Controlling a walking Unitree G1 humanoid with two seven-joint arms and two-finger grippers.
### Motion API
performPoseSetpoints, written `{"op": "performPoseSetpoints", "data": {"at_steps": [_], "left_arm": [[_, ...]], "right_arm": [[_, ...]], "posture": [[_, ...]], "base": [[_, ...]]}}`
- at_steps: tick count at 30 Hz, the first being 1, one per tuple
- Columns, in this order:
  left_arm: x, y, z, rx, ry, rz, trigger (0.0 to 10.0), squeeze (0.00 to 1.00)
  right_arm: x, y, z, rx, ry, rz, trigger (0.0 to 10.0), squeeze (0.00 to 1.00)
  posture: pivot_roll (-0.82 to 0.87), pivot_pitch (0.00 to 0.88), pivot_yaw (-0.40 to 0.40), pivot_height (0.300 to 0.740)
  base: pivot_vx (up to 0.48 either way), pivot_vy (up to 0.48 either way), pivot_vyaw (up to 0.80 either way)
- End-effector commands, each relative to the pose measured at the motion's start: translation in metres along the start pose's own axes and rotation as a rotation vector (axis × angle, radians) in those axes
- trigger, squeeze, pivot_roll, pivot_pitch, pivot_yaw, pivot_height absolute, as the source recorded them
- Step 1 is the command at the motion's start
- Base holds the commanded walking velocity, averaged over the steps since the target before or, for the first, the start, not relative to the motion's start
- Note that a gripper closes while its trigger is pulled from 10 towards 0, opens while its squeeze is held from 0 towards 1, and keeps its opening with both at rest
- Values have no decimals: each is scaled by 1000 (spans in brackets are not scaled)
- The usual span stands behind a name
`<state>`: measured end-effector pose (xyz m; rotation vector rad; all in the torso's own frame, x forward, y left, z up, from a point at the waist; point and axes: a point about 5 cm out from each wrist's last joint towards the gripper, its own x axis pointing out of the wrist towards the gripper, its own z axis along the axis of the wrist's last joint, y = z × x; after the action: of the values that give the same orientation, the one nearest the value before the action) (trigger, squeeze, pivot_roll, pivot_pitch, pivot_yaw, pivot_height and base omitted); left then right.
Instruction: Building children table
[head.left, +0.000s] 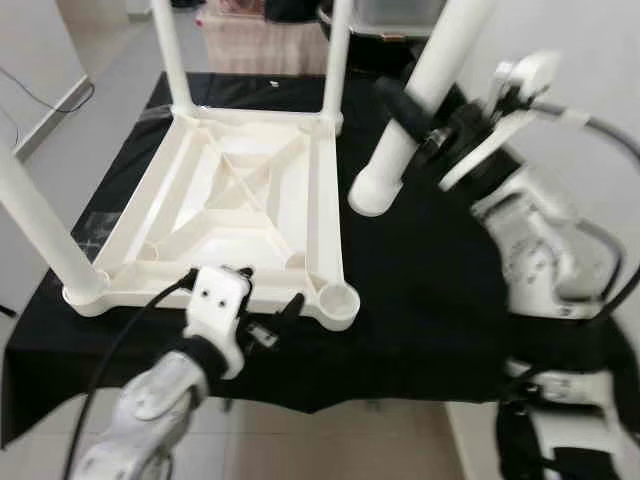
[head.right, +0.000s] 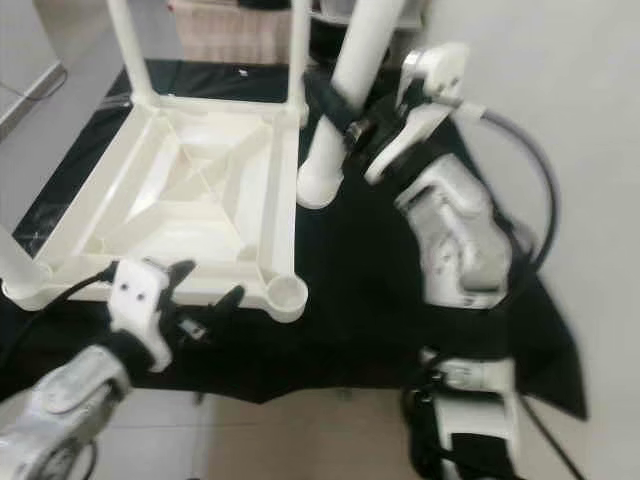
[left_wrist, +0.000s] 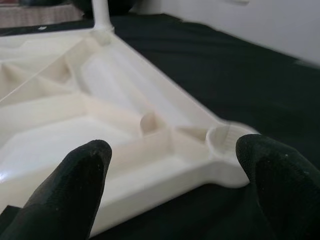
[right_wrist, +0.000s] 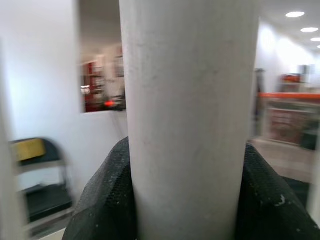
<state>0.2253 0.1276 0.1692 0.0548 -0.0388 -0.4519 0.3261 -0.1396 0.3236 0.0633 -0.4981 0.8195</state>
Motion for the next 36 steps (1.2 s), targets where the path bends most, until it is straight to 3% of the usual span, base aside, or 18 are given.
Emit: {"op": "performPoseSetpoints", "data": {"at_steps": [1,4,11,15,18,21,30,36], "left_arm": [[-4,-2,-10,-1,51,2,10000,0],[-17,2,-21,9,114,77,10000,0],[-31,11,-26,52,161,203,10000,0],[-32,6,-21,92,130,189,10000,0],[-33,3,-18,108,124,165,10000,0],[-34,-2,-16,109,115,124,10000,0],[-32,-13,-13,122,102,29,10000,0],[-31,-18,-14,97,86,-18,10000,0]], "right_arm": [[-5,3,5,-17,-2,57,10000,0],[-13,12,-4,-23,54,186,10000,0],[-9,16,-20,-12,113,196,10000,0],[-9,21,-23,-17,116,244,10000,0],[-11,14,-23,25,104,193,10000,0],[-14,7,-24,-5,141,171,10000,0],[-33,-35,-31,-35,229,37,10000,0],[-47,-41,-34,40,224,106,10000,0]], "posture": [[62,107,-24,740],[67,119,-22,740],[75,154,-26,740],[80,169,-28,740],[78,181,-27,740],[75,190,-25,740],[66,215,-25,740],[67,234,-25,740]], "base": [[0,-247,0],[0,0,0],[0,137,0],[0,201,600],[0,0,267],[0,0,0],[0,0,0],[0,0,0]]}}
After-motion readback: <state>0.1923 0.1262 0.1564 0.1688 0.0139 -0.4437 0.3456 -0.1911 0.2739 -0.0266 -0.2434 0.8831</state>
